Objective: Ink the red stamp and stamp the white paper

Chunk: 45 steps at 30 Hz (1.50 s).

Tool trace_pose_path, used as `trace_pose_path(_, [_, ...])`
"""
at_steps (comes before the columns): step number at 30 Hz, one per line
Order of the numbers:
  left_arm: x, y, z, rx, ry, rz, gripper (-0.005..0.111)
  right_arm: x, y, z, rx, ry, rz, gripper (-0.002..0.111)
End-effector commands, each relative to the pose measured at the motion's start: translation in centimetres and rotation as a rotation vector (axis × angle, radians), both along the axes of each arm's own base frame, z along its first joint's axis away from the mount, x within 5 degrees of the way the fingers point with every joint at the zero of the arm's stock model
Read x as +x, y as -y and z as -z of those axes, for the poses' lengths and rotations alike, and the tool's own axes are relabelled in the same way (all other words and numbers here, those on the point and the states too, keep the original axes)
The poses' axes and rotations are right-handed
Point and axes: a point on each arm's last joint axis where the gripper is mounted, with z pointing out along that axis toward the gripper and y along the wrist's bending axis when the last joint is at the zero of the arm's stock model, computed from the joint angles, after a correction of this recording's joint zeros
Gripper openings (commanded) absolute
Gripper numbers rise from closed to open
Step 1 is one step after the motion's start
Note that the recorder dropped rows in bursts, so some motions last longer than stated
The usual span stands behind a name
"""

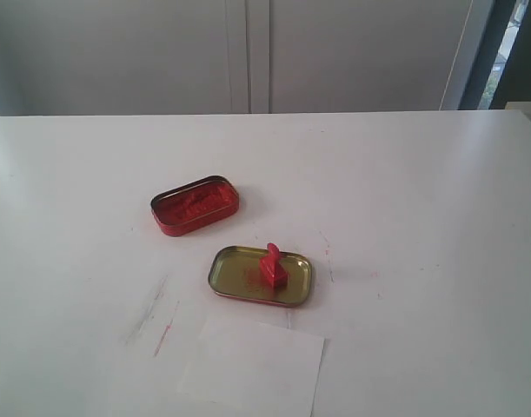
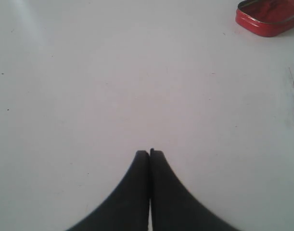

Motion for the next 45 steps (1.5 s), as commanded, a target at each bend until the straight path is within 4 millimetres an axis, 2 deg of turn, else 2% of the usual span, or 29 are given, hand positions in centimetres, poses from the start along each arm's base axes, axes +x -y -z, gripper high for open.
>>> trace_pose_path(1, [-0.1,0.0,0.3,-0.005,-0.012,-0.003,0.000,0.0,0.0,0.2,0.003,-0.004,-0.002,0.000])
trace_pose_path(5, [-0.1,0.0,0.3,-0.005,-0.012,-0.003,0.000,0.1,0.0,0.6,0.007,-0.056,-0.002,0.000])
trace_pose_path(8, [-0.1,0.0,0.3,-0.005,-0.012,-0.003,0.000,0.0,0.0,0.1,0.017,-0.041,-0.004,0.000])
trace_pose_path(12, [-0.1,0.0,0.3,-0.005,-0.012,-0.003,0.000,-0.3,0.0,-1.4,0.017,-0.042,-0.004,0.000])
trace_pose_path(17, [-0.1,0.0,0.3,-0.005,-0.012,-0.003,0.000,0.3,0.0,-3.8,0.017,-0.089,-0.003,0.000])
trace_pose_path(22, [-0.1,0.0,0.3,-0.005,-0.012,-0.003,0.000,1.7,0.1,-5.2,0.032,-0.263,-0.002,0.000])
trace_pose_path(32, [-0.1,0.0,0.3,-0.005,-0.012,-0.003,0.000,5.2,0.5,-8.7,0.047,-0.427,-0.001,0.000])
trace_pose_path(38, [-0.1,0.0,0.3,-0.005,-0.012,-0.003,0.000,7.5,0.7,-9.7,0.047,-0.564,-0.002,0.000])
trace_pose_path(45, [-0.1,0.0,0.3,-0.005,-0.012,-0.003,0.000,10.2,0.9,-10.2,-0.022,-0.629,-0.009,0.000])
